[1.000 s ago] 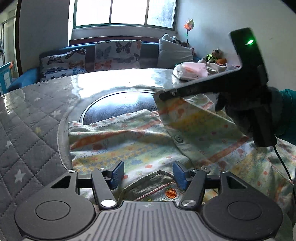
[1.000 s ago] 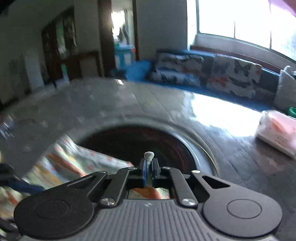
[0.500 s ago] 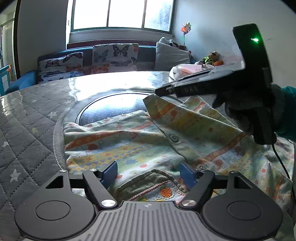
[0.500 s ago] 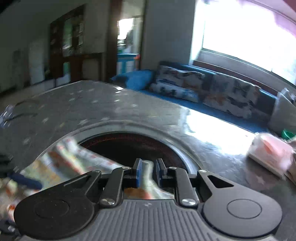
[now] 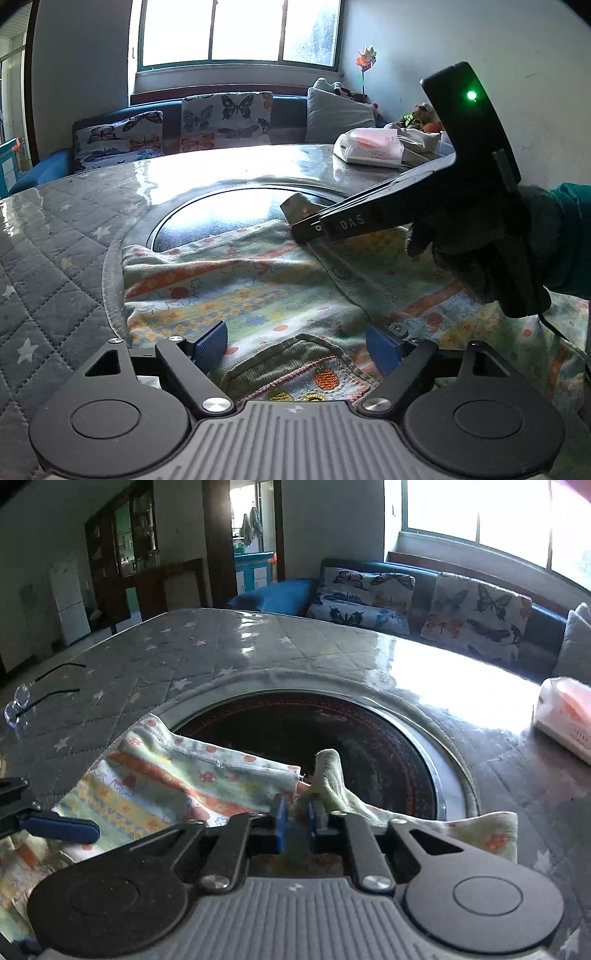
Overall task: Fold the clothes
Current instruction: 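Smooth the folded shirt with the right gripper while the left gripper hovers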
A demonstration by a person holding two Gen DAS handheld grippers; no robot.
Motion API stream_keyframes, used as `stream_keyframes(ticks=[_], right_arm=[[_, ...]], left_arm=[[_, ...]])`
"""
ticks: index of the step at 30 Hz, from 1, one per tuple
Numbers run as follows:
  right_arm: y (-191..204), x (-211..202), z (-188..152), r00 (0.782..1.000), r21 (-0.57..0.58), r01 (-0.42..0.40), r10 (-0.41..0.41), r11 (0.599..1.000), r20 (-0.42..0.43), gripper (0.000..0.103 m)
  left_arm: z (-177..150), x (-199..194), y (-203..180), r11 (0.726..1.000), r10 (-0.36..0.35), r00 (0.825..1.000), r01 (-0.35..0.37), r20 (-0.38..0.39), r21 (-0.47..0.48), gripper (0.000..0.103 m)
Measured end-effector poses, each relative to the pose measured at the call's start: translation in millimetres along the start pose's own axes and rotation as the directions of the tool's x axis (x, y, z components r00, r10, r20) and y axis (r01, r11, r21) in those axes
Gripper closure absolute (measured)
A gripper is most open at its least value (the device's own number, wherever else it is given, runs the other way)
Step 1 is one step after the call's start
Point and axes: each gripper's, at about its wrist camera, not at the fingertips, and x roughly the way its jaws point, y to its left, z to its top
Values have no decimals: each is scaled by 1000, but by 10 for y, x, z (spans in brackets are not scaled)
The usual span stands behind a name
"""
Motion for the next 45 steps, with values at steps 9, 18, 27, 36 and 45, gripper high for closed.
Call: stream_keyframes(ticks=[9,18,27,36,45], right_arm=[[53,-244,121,990,10,-127,126,992,56,101],[-42,-231,169,987,81,-160,159,984,22,92],[-64,-209,203,990,102,-140,140,985,8,65],[-97,-427,164,997,115,-22,13,993,78,101],[-135,-353,271,995,146,-84,76,986,59,94]], left_arm=[[-1,-1,8,1000,-3,1000,3,3,-10,16],[-4,-5,18,1000,-6,1000,6,5,-20,14],[-2,-7,27,1000,-4,1000,5,6,-26,12],[0,-10,48,999,-10,1000,11,8,-36,10],[0,-15,64,999,-6,1000,7,12,-50,8]])
